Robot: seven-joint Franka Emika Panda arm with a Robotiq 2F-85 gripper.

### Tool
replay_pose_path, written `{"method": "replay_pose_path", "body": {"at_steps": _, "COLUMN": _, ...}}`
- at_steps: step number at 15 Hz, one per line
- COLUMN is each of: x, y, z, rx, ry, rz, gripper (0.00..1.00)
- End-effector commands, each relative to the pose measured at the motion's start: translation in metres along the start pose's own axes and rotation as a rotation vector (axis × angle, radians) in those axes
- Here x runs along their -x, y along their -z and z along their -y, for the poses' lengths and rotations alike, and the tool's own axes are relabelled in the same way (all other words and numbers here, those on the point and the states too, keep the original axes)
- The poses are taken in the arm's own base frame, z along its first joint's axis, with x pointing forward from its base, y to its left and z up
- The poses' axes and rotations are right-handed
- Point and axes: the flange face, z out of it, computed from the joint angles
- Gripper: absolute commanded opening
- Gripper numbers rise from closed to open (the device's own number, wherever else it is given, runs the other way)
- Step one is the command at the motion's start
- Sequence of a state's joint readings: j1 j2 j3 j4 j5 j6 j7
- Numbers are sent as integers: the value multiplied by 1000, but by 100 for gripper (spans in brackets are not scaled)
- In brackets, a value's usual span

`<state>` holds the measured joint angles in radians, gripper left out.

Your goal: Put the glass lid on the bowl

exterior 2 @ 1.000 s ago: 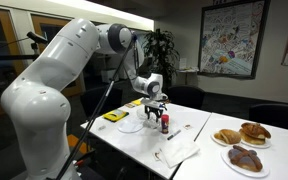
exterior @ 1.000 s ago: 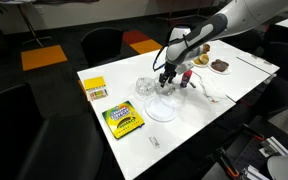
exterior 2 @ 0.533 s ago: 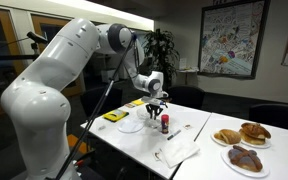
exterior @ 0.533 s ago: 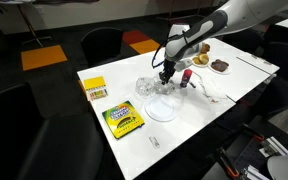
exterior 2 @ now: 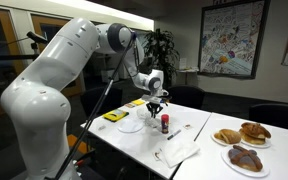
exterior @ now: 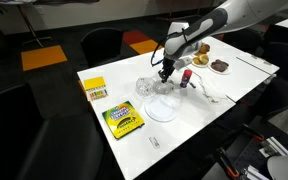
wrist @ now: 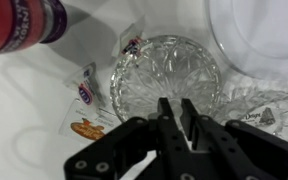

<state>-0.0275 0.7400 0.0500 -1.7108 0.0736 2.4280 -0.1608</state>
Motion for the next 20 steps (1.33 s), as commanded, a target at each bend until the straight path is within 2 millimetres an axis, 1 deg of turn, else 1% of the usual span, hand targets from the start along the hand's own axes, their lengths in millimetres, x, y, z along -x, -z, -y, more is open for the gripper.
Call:
{"method": "replay_pose_path", "body": {"at_steps": 1, "x": 3, "y": 12, "z": 7, "rx": 43, "ry": -39, "rz": 26, "gripper": 4}}
{"method": "replay_pose_path", "body": {"at_steps": 4, "x": 4, "y": 21, "z": 11, "rx": 87, "ry": -76, "rz": 32, "gripper": 4}}
{"method": "replay_pose_path", "body": {"at_steps": 6, "x": 5, "y": 31, "z": 12, "rx": 117, "ry": -95, "rz": 36, "gripper": 4}}
{"method": "replay_pose_path", "body": {"at_steps": 8, "x": 6, "y": 49, "z": 13, "rx": 156, "ry": -110, "rz": 33, "gripper": 4}}
{"method": "replay_pose_path", "body": {"at_steps": 12, "x": 4, "y": 93, "z": 18, "rx": 238, "ry": -113, "rz": 8, "gripper": 4}}
{"method": "replay_pose_path", "body": {"at_steps": 14, "x": 0, "y": 109, "z": 27, "rx": 264, "ry": -77, "rz": -23, "gripper": 4}}
{"method": "replay_pose_path", "body": {"at_steps": 15, "x": -5, "y": 115, "z": 34, "rx": 258, "ry": -24, "rz": -50, "gripper": 4}}
{"method": "replay_pose_path", "body": {"at_steps": 18, "x": -14, "y": 116, "z": 51, "rx": 228, "ry": 46, "rz": -72, "gripper": 4}}
{"method": "replay_pose_path", "body": {"at_steps": 20, "x": -21, "y": 107, "z": 62, "rx": 189, "ry": 93, "rz": -72, "gripper": 4}}
